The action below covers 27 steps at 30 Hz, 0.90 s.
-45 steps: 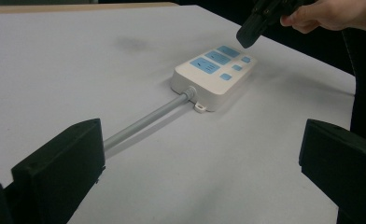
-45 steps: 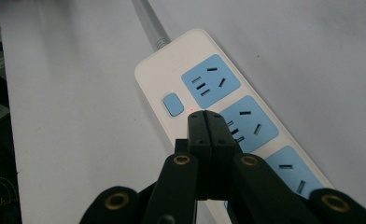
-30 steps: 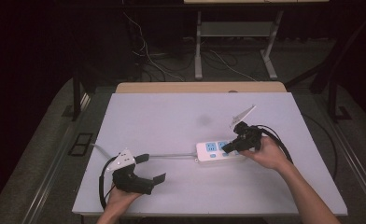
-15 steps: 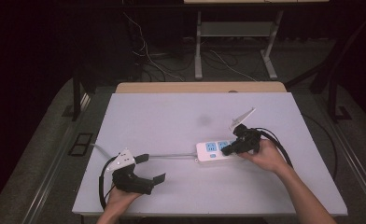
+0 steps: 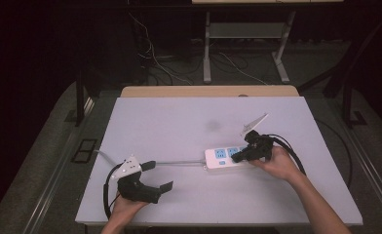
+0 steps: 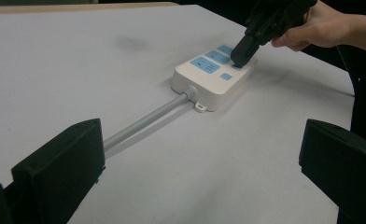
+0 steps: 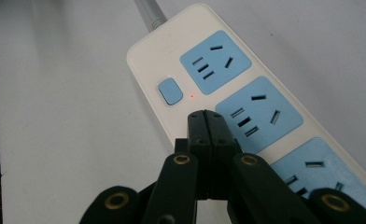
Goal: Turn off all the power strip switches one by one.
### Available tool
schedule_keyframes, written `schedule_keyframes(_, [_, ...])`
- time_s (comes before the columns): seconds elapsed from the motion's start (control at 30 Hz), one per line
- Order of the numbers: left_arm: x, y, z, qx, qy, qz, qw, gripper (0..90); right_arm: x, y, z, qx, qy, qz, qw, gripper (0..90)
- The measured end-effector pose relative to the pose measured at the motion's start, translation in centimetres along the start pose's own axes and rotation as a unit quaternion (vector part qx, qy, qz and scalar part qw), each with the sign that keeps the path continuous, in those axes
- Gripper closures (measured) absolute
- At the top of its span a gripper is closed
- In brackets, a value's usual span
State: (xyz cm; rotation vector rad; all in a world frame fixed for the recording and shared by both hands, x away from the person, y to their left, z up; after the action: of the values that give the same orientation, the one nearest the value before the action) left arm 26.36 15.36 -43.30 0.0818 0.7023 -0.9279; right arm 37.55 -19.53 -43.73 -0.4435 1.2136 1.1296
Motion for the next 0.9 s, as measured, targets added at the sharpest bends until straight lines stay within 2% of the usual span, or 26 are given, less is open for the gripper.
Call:
schedule_keyframes(0.2, [-0.01, -0.04, 0.01, 0.001, 0.0, 0.0, 1.0, 0.0, 0.05, -0.23, -0.32, 0.01, -0.013, 0.011, 0.9998, 90.0])
schedule_keyframes(0.7, [0.01, -0.07, 0.04, 0.0, -0.001, 0.001, 1.0, 0.0, 0.1, 0.0, -0.17, 0.006, -0.006, -0.001, 1.0, 90.0])
schedule_keyframes(0.9, [0.02, -0.08, 0.04, 0.0, 0.0, 0.001, 1.0, 0.0, 0.13, -0.15, -0.29, 0.01, -0.011, 0.005, 0.9999, 90.0])
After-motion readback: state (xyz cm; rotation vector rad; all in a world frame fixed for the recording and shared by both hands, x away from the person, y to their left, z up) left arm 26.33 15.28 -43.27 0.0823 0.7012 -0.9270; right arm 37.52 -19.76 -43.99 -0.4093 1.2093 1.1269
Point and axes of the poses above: each handheld gripper's, and its own axes: x roughly forward along the jaws, z roughly out of its top, y roughly to its left, the point moved 3 cm from there along x, roughly forward along the jaws, and after that the axes turned 14 degrees about y, right-handed, at the moved point
